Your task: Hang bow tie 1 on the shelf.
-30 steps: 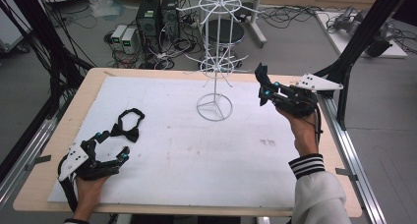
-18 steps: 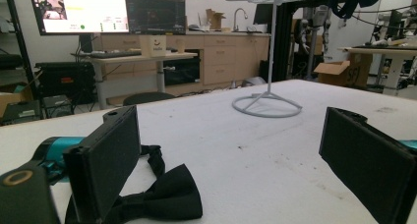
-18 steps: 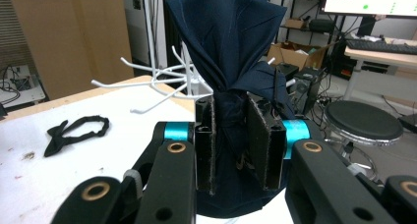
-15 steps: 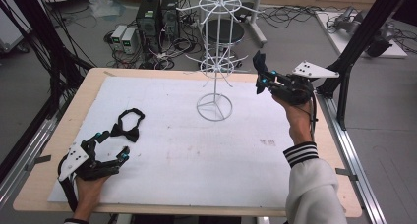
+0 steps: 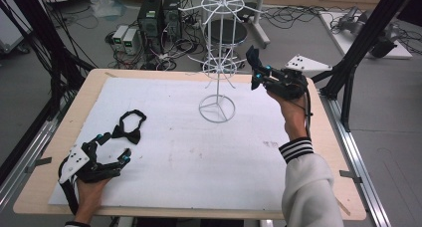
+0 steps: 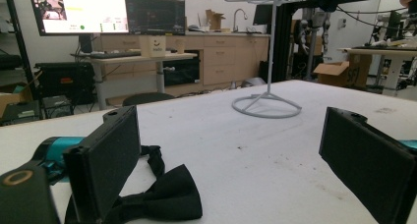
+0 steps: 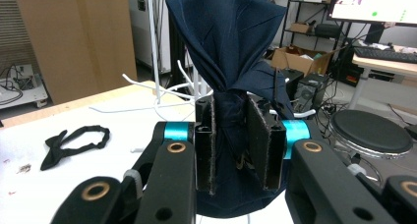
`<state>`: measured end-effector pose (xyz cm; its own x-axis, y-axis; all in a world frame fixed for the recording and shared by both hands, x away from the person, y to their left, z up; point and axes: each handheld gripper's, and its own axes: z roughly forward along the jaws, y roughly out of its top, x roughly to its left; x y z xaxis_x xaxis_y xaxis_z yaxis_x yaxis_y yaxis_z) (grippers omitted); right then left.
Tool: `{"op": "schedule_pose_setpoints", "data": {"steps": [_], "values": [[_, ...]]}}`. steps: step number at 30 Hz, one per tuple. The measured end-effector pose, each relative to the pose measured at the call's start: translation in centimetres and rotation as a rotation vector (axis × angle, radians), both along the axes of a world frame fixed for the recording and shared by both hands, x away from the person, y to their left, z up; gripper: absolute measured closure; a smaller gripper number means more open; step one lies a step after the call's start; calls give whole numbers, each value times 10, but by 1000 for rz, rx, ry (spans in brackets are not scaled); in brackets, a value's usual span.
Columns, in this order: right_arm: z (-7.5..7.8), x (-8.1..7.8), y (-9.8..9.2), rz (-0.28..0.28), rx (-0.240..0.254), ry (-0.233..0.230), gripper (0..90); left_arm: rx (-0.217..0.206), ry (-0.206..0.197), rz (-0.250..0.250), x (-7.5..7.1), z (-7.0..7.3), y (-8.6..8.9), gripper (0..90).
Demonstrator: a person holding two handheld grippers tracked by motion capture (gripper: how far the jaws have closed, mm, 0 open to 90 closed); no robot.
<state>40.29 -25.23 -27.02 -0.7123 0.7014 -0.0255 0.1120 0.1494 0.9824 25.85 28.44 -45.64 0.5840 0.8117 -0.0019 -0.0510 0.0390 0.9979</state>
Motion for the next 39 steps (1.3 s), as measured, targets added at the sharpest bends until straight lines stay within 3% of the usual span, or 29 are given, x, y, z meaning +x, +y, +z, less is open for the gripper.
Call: {"op": "schedule_pose_setpoints", "data": {"steps": [20, 32, 39], "values": [[-4, 8, 20, 26, -13, 12, 745, -1, -1, -1, 0, 0, 0, 90], [-7, 12, 35, 41, -71, 30, 740, 1, 1, -3, 0, 0, 0, 91], [-7, 12, 36, 47, -71, 27, 687, 0, 0, -1, 0, 0, 0, 90]]}}
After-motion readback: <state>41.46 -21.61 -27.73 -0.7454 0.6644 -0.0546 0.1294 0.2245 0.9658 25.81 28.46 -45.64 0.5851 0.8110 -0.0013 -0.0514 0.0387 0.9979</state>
